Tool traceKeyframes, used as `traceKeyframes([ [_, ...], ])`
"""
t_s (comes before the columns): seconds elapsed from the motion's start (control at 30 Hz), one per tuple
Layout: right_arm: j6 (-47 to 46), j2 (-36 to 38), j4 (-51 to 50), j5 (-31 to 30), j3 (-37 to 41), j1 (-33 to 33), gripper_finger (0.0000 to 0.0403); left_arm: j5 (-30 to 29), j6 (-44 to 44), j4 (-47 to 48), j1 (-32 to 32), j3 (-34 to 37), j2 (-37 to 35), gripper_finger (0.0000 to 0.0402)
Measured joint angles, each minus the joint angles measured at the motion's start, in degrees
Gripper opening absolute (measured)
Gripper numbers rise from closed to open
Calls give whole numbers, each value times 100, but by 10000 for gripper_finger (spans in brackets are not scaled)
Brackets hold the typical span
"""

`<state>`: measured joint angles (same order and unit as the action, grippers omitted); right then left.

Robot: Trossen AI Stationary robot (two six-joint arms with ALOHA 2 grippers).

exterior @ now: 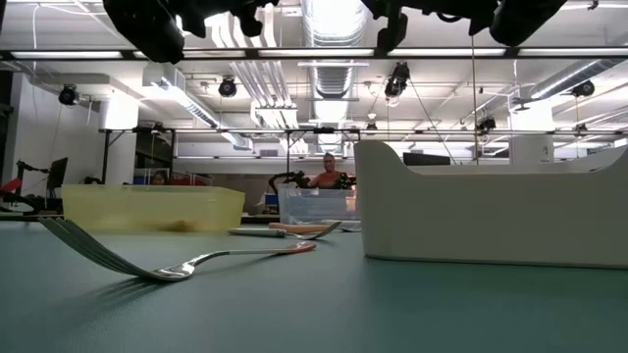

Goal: Sort silverware by color (type)
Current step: Put the light orange into the yellow bin

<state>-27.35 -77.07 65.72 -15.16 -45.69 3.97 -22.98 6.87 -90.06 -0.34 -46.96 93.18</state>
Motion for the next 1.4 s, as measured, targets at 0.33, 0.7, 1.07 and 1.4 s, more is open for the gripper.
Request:
traceKeyframes([
  [0.33, 452, 4, 168, 105, 0, -11, 21, 16, -116, 36, -2, -9, 3, 33],
  [0.7, 799, 50, 63, 133, 0, -4, 19, -237, 63, 200, 1, 84, 4, 58],
  [1.07, 1107, 885, -1643, 163, 2, 20, 16, -212, -115, 854, 2, 328, -251, 194],
  [1.4, 1308, 1860, -4639, 164, -231, 269, 16, -199, 35, 1490, 2, 328, -287, 237],
])
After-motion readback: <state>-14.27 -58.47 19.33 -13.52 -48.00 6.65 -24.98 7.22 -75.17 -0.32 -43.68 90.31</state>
